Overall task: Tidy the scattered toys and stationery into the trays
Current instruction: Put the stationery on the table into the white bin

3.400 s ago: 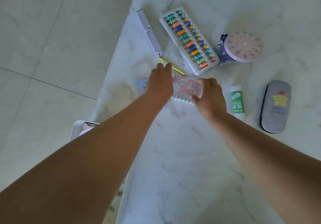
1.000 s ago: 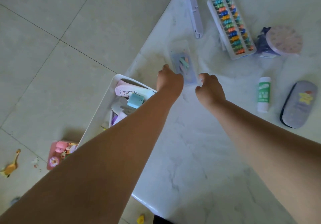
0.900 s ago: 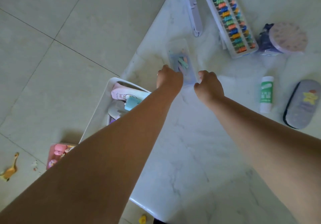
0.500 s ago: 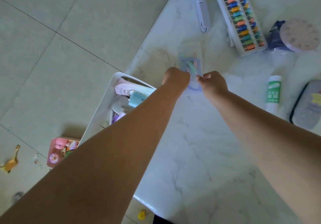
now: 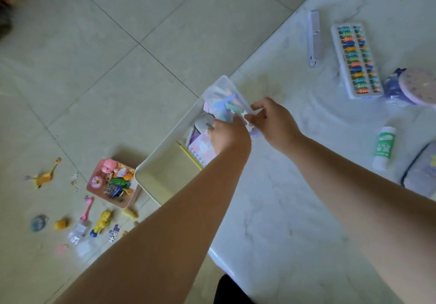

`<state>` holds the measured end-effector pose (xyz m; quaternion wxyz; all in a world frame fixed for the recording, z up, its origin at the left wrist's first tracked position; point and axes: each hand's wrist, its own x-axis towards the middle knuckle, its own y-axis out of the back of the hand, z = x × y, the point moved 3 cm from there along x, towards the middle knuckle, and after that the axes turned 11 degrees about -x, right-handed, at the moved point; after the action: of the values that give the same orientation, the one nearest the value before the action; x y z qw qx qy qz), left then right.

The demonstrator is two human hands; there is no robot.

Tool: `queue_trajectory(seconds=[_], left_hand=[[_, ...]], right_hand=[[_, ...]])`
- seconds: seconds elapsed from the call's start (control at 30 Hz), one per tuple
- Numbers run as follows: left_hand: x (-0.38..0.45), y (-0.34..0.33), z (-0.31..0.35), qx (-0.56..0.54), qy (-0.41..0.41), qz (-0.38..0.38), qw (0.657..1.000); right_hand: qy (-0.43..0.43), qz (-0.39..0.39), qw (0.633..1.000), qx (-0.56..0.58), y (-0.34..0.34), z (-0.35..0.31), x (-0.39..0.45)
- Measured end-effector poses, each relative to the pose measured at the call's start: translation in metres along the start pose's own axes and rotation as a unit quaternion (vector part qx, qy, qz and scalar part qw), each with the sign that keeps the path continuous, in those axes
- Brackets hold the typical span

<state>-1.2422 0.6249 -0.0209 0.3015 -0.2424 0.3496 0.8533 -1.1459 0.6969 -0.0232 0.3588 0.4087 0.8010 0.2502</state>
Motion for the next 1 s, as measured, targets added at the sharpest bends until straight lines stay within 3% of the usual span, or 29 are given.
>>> queue_trajectory(seconds=[0.27, 0.47, 0.63, 0.77, 1.0], left_hand=[[0.013, 0.071, -0.084, 0.014, 0.136, 0.005, 0.991], [0.021, 0.095, -0.11, 0.011, 0.129, 0.038, 0.991], [0.01, 0.085, -0.091, 0.04, 0.086, 0.055, 0.994], [-0.006, 0.049, -0.055, 0.056, -0.004, 0.042, 0.998], [-0.048, -0.058, 0.003, 0.111, -0.147, -0.068, 0.981]], right_hand=[[0.072, -0.115, 0.982, -0.132, -0.087, -0.034, -0.042], [0.154, -0.147, 0.949, -0.233, -0.121, -0.035, -0.048], [0.12, -0.067, 0.98, -0.146, -0.097, -0.019, -0.05], [0.091, -0.008, 0.988, -0.128, -0.05, 0.001, -0.048], [-0.087, 0.068, 0.982, -0.151, 0.037, 0.11, -0.051]])
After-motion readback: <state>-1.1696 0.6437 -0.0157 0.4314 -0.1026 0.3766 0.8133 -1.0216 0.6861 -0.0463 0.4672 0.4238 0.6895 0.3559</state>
